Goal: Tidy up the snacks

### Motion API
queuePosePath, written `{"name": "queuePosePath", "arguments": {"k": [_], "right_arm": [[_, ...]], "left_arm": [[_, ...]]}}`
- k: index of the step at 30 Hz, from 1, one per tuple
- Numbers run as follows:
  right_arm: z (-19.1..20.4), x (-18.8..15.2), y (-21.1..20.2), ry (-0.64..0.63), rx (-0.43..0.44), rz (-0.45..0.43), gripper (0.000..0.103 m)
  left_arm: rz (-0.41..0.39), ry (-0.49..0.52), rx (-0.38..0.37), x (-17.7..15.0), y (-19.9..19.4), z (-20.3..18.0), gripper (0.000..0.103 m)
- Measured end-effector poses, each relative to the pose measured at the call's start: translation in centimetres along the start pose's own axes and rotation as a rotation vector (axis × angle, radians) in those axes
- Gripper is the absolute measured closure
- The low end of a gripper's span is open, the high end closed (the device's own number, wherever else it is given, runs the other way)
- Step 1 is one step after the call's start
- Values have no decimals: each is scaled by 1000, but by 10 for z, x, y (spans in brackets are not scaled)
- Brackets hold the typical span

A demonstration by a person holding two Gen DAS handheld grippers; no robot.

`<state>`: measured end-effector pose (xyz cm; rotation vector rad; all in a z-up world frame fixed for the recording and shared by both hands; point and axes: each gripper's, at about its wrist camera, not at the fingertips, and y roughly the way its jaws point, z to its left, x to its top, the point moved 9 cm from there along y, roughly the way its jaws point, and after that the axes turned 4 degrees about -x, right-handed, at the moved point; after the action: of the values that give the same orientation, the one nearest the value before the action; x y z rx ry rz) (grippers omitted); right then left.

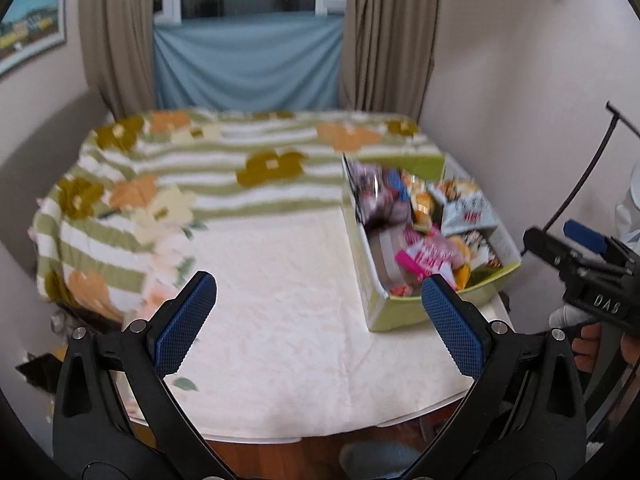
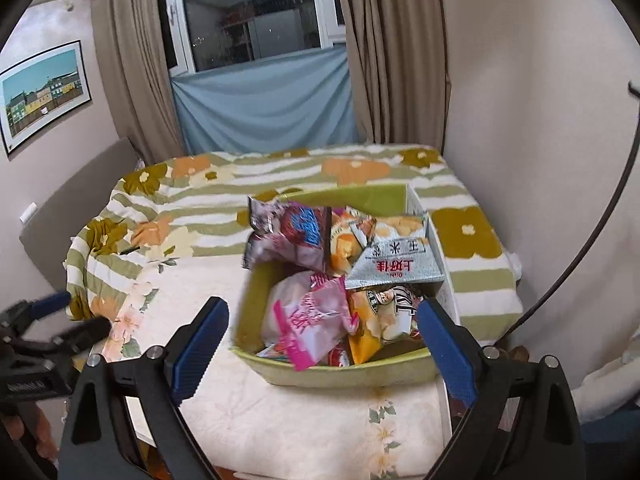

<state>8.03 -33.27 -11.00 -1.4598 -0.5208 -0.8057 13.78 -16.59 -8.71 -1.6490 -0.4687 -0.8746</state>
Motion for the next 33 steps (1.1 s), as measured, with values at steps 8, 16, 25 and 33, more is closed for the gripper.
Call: {"name": "queuePosePath", "arguments": {"k": [8,16,25,33], "right_arm": [[25,-6,-65,-45,-38,-83,4],[34,-26,-85,-40,-49,-83,1],[32,-29,-93,-23,-52,-86,1],[30,-30,-94,-22,-49,-86,1]], "left_arm": [[-109,24,54,-4,-67,12,1],[-147,4,64,-21,-97,17,1],[-165,13,79,-26,-107,11,1],[-167,22,89,-25,-106,10,1]]}}
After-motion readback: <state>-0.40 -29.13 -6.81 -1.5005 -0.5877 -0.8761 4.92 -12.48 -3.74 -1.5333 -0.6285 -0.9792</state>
